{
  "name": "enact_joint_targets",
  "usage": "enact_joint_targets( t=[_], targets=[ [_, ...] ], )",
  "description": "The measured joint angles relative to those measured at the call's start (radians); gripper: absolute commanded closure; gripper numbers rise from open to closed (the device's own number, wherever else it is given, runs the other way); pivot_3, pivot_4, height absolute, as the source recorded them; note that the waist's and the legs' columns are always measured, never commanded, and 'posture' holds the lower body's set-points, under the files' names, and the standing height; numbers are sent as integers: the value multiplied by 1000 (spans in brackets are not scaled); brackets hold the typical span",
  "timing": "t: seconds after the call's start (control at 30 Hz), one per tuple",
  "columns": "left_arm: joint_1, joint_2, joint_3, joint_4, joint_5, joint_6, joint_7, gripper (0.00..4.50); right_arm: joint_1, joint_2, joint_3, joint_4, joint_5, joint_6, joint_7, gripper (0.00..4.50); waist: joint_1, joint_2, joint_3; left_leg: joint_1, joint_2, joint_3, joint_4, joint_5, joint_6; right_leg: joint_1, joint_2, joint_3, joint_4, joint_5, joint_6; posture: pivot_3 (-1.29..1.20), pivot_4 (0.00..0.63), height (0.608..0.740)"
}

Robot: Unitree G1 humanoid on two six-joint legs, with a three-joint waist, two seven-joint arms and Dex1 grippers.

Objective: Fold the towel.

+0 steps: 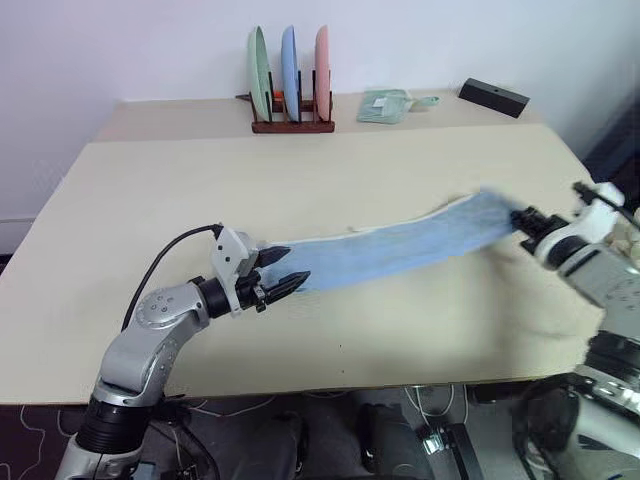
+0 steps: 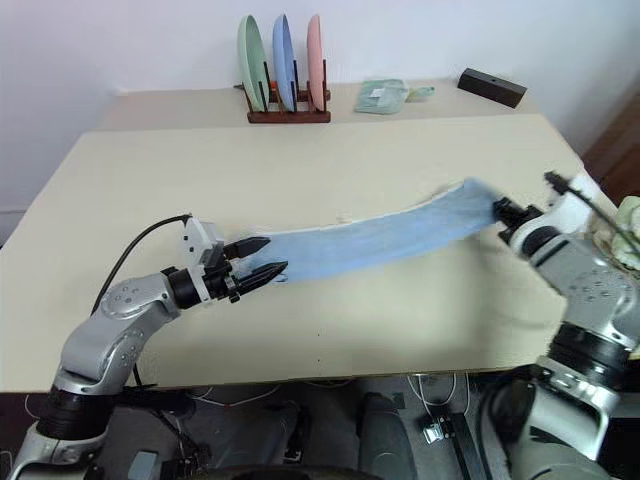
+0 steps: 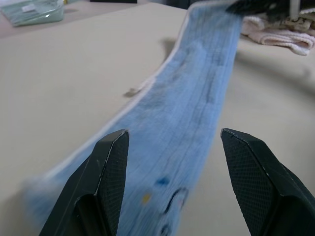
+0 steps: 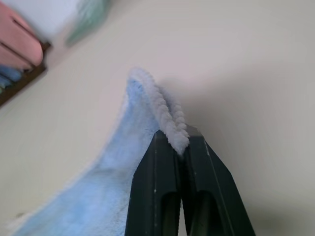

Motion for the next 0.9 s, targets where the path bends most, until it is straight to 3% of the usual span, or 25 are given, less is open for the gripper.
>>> enact_joint_targets(
  t=[0.13,0.33,0.57,0.8,0.9],
  targets=[
    [-21,-3,-5,16,11,-12,-10,1475,68,-118,272,-136,-114,-139,231,4454,-16,0,0,0,2,1,0,0,0,0,1,0,0,0,0,0,150,740],
    [-25,-4,-10,32,17,-17,-18,1475,103,-191,629,-264,-320,-351,454,4454,-6,-1,0,0,0,0,1,0,-1,0,0,0,-1,0,0,0,150,740],
    [-9,-5,-9,26,23,-18,-4,1475,68,-104,771,-191,-456,-390,470,4454,11,-1,1,-1,0,0,1,3,-6,0,0,0,-1,0,0,0,150,740],
    [34,-1,5,11,24,-18,18,1475,118,-159,774,-197,-471,-426,606,1169,12,-1,1,-1,0,0,1,2,-4,0,0,-1,-1,0,0,0,150,740],
    [55,-2,13,-8,19,-12,30,1475,154,-200,676,-239,-413,-457,681,1169,12,-1,1,-1,0,0,1,0,-1,0,0,0,-1,0,0,0,150,740]
  ],
)
